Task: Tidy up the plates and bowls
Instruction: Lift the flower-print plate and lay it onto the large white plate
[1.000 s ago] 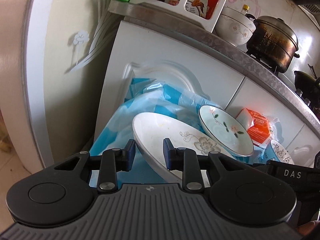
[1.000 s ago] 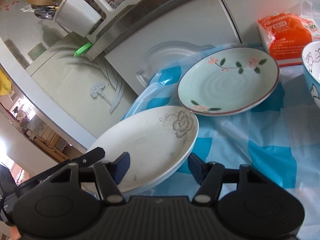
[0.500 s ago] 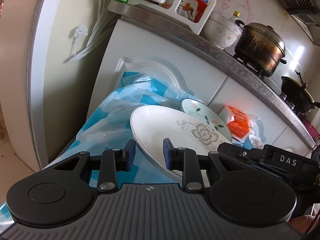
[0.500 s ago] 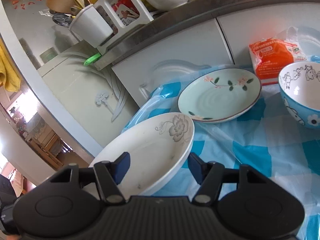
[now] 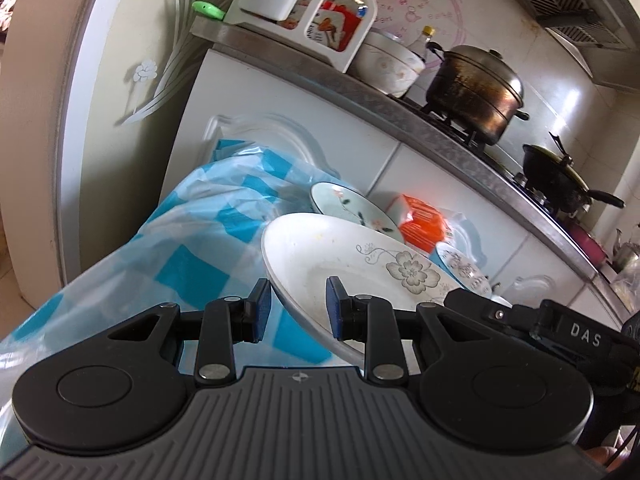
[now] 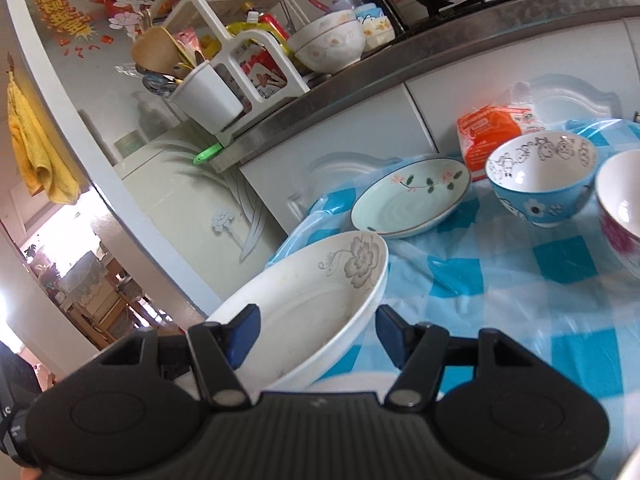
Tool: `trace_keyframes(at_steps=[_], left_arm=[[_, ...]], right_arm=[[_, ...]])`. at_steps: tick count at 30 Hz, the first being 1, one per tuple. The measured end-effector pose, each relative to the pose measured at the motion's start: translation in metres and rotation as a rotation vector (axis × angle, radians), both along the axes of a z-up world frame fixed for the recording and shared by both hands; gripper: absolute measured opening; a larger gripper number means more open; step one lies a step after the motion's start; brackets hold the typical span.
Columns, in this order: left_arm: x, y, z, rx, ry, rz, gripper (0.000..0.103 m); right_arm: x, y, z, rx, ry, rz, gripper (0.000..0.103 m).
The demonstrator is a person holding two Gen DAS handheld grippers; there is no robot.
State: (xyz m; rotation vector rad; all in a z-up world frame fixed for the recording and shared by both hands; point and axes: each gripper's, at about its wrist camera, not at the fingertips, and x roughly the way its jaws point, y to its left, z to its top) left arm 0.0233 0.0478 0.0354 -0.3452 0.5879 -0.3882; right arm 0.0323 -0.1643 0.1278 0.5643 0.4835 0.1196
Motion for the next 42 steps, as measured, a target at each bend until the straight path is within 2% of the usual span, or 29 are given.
trace_keyframes(at_steps=[13,17,25,33,37,40,42], left_arm=[[-0.056,-0.004,-0.005,0.037,0.011,-0.021,0.030],[-0.065,-0.006,-0.011,0.060,0.019,-0.021,0.030],[-0.074,-0.006,-0.019,0.108,0.026,-0.018,0.029],[-0.077,-0.012,-0.031,0.191,0.017,-0.017,0.027],[-0.077,-0.012,-0.033,0.214,-0.005,-0.017,0.027],[-0.079,-0.011,-0.032,0.216,-0.006,-0.013,0.029],[-0.079,-0.009,-0.032,0.225,-0.011,0.004,0.030]], right_arm=[[-0.081,0.012,-0.014,0.010,-0.020,-0.059,0.064],[-0.098,0.017,-0.018,-0.016,-0.020,-0.067,0.064],[-0.116,0.026,-0.024,-0.078,-0.032,-0.066,0.064],[-0.116,0.026,-0.045,-0.090,0.012,-0.063,0.060],[-0.115,0.030,-0.043,-0.115,0.016,-0.055,0.064],[-0.117,0.031,-0.044,-0.109,0.010,-0.044,0.071],[-0.119,0.032,-0.044,-0.120,0.027,-0.050,0.080]])
